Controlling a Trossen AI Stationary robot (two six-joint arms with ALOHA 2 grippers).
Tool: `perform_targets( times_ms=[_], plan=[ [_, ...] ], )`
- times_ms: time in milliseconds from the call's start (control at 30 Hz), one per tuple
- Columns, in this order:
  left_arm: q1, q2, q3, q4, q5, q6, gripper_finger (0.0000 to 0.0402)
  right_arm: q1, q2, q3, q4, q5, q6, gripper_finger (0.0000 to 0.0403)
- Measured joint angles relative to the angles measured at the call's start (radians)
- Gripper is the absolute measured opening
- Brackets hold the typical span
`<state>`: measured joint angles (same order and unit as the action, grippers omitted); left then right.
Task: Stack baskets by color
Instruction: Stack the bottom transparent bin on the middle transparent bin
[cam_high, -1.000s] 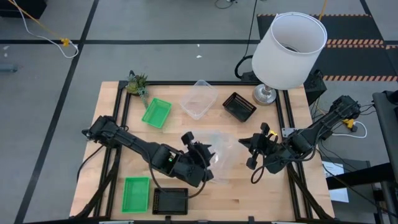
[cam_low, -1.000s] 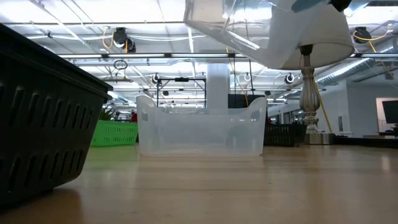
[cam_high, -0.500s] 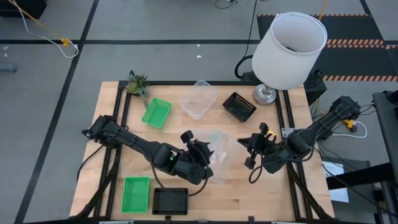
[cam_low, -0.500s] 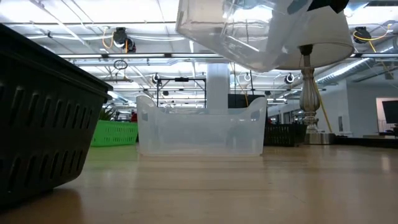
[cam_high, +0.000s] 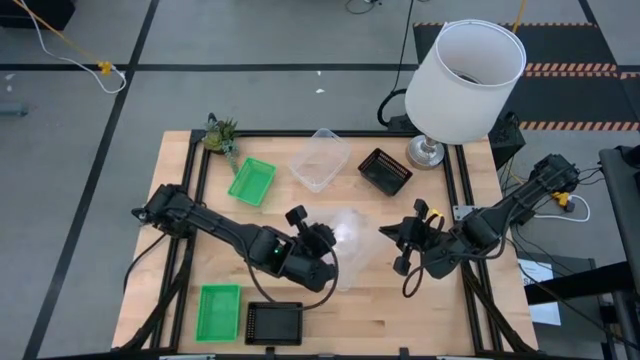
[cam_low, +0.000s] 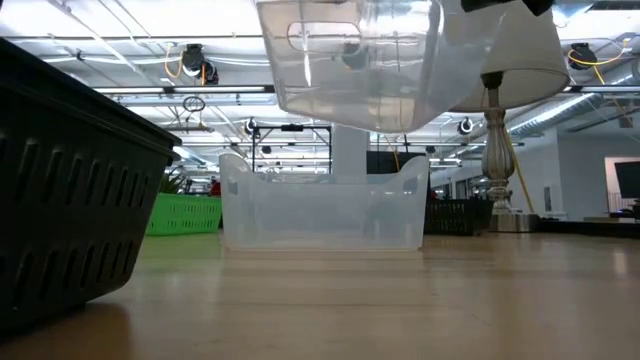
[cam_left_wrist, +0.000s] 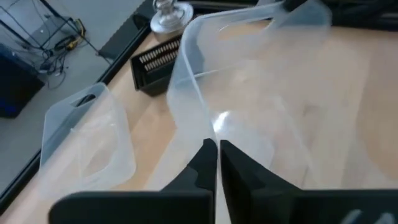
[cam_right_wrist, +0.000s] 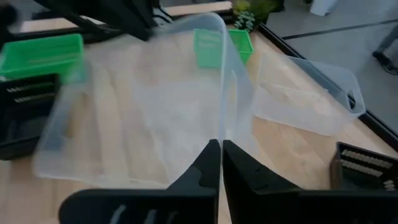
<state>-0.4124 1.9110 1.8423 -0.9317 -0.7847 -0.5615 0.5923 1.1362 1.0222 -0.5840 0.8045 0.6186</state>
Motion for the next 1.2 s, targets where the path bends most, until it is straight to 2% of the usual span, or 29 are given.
perform_targets(
  times_ms=[167,500,600,767,967,1100,1200],
  plan=[
    [0.005,0.000,0.000,-0.037,0.026,-0.032,0.0017,0.001,0.000,0.000,0.015,-0.013,-0.012,0.0000],
    [0.024,0.022,-0.001,-0.047,0.090,-0.089,0.0119,0.001,0.013,0.000,0.045,-0.020,-0.041,0.0000],
    [0.041,0.040,-0.001,-0.049,0.113,-0.093,0.0130,0.001,0.013,0.000,0.048,-0.021,-0.042,0.0000],
    [0.062,0.046,-0.001,-0.059,0.132,-0.094,0.0097,0.001,0.013,0.000,0.064,-0.021,-0.056,0.0000],
    [0.062,0.047,-0.001,-0.062,0.131,-0.068,0.0013,0.002,0.013,0.001,0.071,-0.026,-0.064,0.0002],
    [0.062,0.047,-0.001,-0.065,0.129,-0.062,0.0009,0.003,0.013,0.001,0.119,-0.077,-0.098,0.0001],
    [0.062,0.047,-0.001,-0.061,0.127,-0.053,0.0004,0.012,0.013,0.001,0.137,-0.077,-0.116,0.0002]
  ],
)
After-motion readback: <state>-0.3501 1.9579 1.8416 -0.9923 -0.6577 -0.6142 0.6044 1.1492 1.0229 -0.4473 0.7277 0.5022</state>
